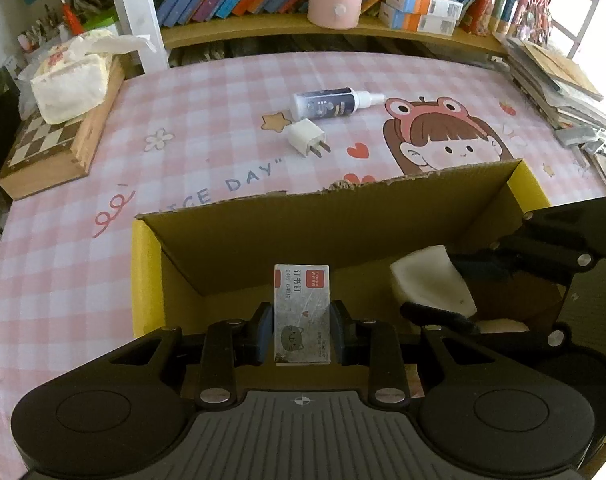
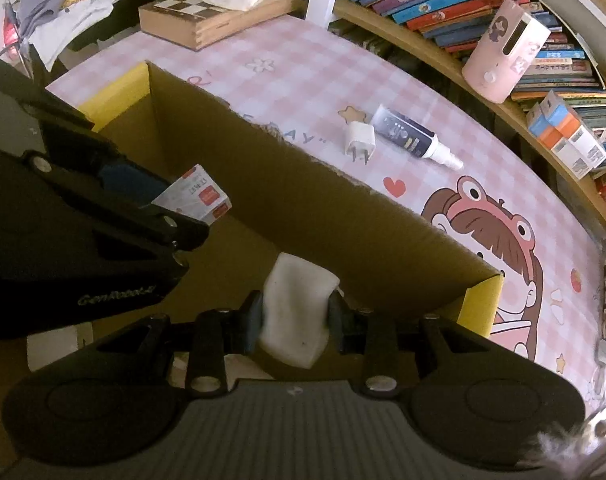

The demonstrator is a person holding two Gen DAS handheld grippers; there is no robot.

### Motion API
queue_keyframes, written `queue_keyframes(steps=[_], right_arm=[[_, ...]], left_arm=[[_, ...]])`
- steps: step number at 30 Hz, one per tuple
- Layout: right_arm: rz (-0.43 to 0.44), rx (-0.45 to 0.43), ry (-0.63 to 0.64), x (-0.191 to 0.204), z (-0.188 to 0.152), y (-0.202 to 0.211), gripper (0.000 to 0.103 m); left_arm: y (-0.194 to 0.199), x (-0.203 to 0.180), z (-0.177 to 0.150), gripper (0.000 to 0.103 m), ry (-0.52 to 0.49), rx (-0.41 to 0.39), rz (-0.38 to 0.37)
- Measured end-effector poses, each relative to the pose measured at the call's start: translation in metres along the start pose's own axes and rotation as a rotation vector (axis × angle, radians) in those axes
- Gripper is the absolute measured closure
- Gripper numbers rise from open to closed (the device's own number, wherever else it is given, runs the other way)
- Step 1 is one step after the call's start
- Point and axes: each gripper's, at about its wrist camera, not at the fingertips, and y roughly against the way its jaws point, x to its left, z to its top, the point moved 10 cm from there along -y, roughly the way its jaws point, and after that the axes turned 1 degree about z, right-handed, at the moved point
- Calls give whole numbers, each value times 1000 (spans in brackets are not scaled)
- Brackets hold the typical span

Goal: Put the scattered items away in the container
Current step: 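Lower the boxed item into the box and open the left tool while the right tool lowers the block, then open the right tool to drop the block, then withdraw both tools toward the bottle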

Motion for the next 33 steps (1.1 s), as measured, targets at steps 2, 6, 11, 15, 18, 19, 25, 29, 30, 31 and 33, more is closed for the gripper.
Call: queue_keyframes(steps=[2,6,11,15,18,19,25,29,30,31,33], right_arm=[[1,4,-2,-1,-1,-1,70],[7,-15,-16,-2,-1,2,61],[2,-52,-18,-4,2,13,52],[-5,-65,-39,-9,0,19,52],[-15,-78,-56,-13,-2,26,51],[-18,-84,-61,-14,-3,28,51],[-38,-145,-93,-18,-4,49,41],[-50,-195,-127,-18,-5,67,40],[-50,-207,-143,-19,-5,71,40],[-47,-220,-161,-19,-6,76,40],[-46,-242,-188,-19,-9,85,40]], left_arm=[[-2,-1,0,74,0,5,-2],[-3,-2,-2,72,1,11,-5],[2,-4,-1,62,21,5,-13],[10,-7,1,48,46,-8,-34],[19,-8,2,29,51,-31,-22],[22,-8,3,26,50,-39,-13],[41,-9,4,19,66,-79,-22],[57,-10,2,19,86,-124,-40],[63,-10,0,19,100,-144,-50],[67,-10,-1,19,113,-158,-61],[74,-9,-5,19,144,-179,-79]])
